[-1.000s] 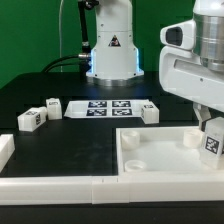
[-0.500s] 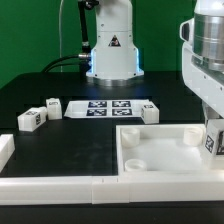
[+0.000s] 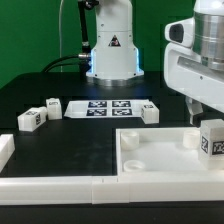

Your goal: Assemble one leg

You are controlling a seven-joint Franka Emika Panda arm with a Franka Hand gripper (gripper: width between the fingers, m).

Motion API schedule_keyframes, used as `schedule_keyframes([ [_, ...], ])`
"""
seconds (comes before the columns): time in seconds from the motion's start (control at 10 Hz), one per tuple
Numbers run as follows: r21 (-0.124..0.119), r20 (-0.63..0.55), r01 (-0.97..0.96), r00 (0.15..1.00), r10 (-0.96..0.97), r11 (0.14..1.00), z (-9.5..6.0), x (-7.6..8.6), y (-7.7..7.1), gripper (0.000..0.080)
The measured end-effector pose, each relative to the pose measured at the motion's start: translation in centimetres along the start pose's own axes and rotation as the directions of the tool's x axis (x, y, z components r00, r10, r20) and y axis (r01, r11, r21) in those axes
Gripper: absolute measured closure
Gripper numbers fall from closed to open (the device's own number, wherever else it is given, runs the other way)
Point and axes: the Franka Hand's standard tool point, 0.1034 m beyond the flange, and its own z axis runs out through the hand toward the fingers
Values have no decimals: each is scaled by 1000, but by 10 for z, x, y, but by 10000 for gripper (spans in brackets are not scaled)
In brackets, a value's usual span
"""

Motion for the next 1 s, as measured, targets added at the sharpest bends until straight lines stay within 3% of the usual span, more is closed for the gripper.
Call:
schedule_keyframes([
  [0.2, -2, 1, 316, 949, -316, 949, 0, 3, 2, 151],
  [0.4, -2, 0, 547, 837, -547, 837, 1, 4, 2, 151],
  [0.8, -15, 6, 802, 598, -802, 598, 2, 3, 3, 151],
  [1.0, -14, 5, 826, 563, -826, 563, 2, 4, 3, 151],
])
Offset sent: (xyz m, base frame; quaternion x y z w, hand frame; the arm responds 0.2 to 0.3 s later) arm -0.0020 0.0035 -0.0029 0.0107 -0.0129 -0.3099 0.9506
